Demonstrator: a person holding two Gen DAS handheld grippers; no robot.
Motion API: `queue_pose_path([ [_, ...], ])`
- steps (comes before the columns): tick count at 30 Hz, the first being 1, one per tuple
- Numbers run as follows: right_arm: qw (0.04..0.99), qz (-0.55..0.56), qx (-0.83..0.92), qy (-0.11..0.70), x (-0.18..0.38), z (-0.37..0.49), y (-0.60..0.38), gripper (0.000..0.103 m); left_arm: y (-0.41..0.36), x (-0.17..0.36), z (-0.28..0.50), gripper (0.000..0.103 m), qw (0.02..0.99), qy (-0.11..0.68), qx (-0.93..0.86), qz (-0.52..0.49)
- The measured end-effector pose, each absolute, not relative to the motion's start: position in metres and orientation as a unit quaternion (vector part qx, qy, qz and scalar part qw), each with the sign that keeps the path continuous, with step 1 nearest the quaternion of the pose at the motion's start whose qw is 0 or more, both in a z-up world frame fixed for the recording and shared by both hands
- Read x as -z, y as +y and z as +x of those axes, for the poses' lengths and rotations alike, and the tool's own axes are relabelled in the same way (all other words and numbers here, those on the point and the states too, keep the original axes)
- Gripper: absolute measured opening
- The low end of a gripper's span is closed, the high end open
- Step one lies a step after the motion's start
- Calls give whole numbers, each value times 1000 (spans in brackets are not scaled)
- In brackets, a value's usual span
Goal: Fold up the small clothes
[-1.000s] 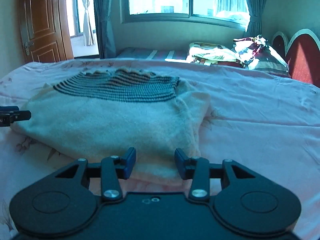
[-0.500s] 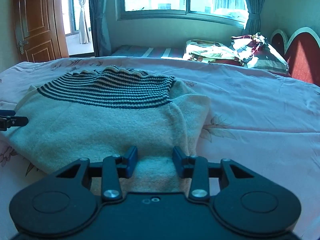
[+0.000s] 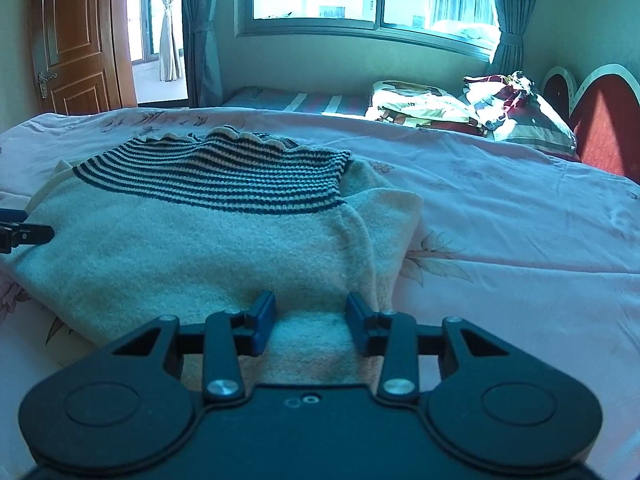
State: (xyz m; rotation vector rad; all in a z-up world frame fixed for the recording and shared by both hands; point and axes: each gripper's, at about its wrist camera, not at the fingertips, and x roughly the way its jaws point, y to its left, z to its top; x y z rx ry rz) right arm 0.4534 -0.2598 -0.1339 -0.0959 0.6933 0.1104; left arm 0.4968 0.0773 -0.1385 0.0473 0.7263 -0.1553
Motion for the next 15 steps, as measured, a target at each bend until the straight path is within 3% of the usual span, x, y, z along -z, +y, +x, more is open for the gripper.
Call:
queue_pose_path([
  [13,923,-65,-51,377,127,466,-255,40,82,127,490,92,924,368,90,51],
  [15,920,-65,-45,383,114,466,-255,46,88,119,478,93,927,365,57,60],
])
